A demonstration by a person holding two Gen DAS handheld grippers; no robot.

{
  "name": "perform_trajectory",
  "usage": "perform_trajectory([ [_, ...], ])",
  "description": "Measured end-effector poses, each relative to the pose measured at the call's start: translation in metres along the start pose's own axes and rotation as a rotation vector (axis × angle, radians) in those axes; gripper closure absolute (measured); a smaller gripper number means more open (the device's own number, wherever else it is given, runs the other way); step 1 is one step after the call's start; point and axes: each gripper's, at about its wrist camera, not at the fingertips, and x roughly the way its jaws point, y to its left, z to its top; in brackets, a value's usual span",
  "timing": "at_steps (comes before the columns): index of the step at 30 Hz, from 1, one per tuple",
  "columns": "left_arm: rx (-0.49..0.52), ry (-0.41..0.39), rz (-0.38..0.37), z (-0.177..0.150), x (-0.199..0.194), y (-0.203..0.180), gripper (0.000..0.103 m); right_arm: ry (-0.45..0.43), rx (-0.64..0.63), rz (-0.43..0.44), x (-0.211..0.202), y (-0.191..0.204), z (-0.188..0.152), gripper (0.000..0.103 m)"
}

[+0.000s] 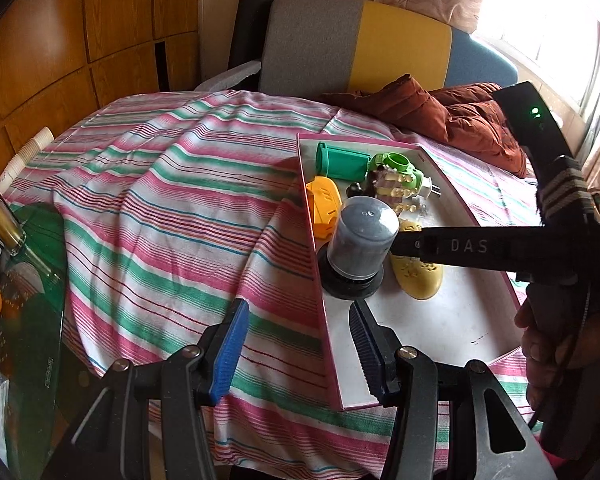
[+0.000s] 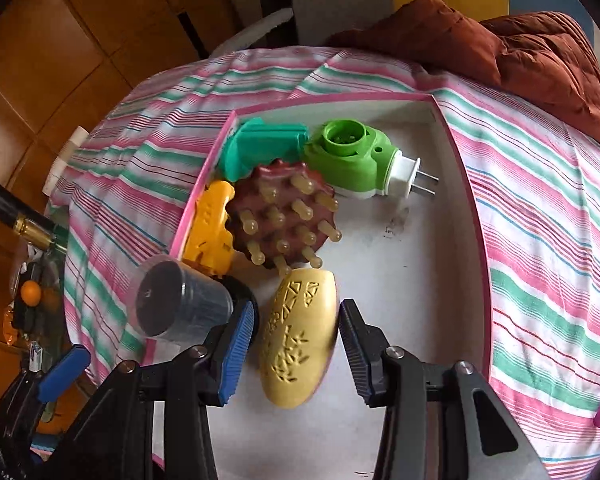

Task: Organize rigid objects
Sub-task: 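Carry the yellow egg into the tray and open the right tool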

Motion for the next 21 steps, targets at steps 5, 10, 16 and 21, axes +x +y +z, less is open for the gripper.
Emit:
perform_trajectory([
  [5,0.002,-0.009,0.002,0.000,-0.003,-0.001,0.050,-0.038,0.023,0.025,-0.015,-0.002,-0.004,0.058],
  [10,0.010,-0.015,0.002,0.001,-0.007,-0.003,0.050,-0.094,0.034,0.005,-0.034,-0.006,-0.006,0.058],
  [16,0.034,-0.026,-0.012,0.000,-0.013,-0.010,0.050,-0.133,0.020,-0.030,-0.050,-0.012,-0.011,0.058],
  [21,0.047,-0.030,-0.016,0.001,-0.017,-0.015,0.050,-0.146,0.013,-0.047,-0.058,-0.016,-0.017,0.058],
])
